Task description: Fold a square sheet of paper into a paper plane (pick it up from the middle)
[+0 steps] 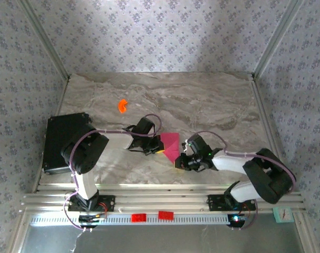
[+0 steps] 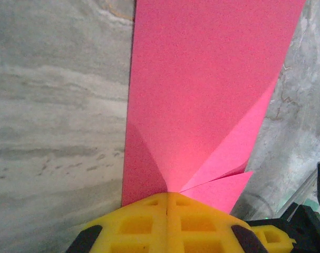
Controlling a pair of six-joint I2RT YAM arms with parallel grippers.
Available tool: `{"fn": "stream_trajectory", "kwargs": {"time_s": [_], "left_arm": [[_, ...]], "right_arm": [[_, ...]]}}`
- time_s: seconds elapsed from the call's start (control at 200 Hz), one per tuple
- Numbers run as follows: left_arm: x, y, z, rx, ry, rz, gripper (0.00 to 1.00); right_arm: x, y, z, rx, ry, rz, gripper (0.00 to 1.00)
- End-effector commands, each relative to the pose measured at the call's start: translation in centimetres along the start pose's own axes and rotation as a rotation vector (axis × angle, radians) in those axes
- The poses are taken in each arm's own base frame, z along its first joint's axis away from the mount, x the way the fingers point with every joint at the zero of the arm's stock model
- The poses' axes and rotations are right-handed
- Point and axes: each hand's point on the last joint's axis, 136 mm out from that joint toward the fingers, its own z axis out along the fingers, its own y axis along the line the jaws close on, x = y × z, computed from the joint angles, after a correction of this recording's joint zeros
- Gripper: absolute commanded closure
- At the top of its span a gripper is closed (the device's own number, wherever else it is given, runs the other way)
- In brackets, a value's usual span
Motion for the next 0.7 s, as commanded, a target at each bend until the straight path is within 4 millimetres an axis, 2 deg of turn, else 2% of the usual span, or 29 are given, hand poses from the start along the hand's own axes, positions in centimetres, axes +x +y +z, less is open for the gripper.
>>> {"fn": "stream_trajectory", "kwargs": {"time_s": [0.0, 0.105, 0.215, 0.28, 0.34, 0.39, 0.5, 0.57, 0.695], "left_arm": [[1.7, 5.2, 0.5, -0.162, 0.022, -0.101, 1.00], [1.9, 4.7, 0.2, -0.135, -0.005, -0.128, 1.00], [2.2, 3.1, -0.1, -0.088, -0.043, -0.128, 1.00], [2.1, 1.8, -0.4, -0.059, -0.064, -0.112, 0.98], [1.8, 0.7, -1.0, -0.044, -0.086, -0.083, 0.93], [1.4, 0.4, -1.8, -0.056, -0.112, -0.070, 0.88], [0.5, -0.2, -3.6, -0.052, -0.168, -0.031, 0.75], [0.1, -0.2, -4.6, -0.032, -0.179, -0.026, 0.64], [-0.7, 0.6, -5.7, -0.003, -0.178, -0.036, 0.54]], "right_arm": [[2.7, -3.0, -0.8, 0.089, 0.047, 0.081, 0.86], [1.1, -1.9, -2.0, 0.073, -0.029, 0.046, 0.81], [-1.2, -1.5, -3.1, 0.114, -0.133, 0.013, 0.65], [-2.4, -1.1, -3.4, 0.126, -0.173, -0.001, 0.58], [-3.6, -0.1, -3.5, 0.099, -0.195, -0.020, 0.57], [-4.6, 1.0, -3.6, 0.069, -0.202, -0.030, 0.55], [-6.3, 1.9, -3.4, 0.043, -0.236, -0.035, 0.53], [-6.7, 1.8, -3.0, 0.037, -0.221, -0.013, 0.52], [-7.1, 1.0, -2.0, 0.039, -0.176, 0.024, 0.52]]}}
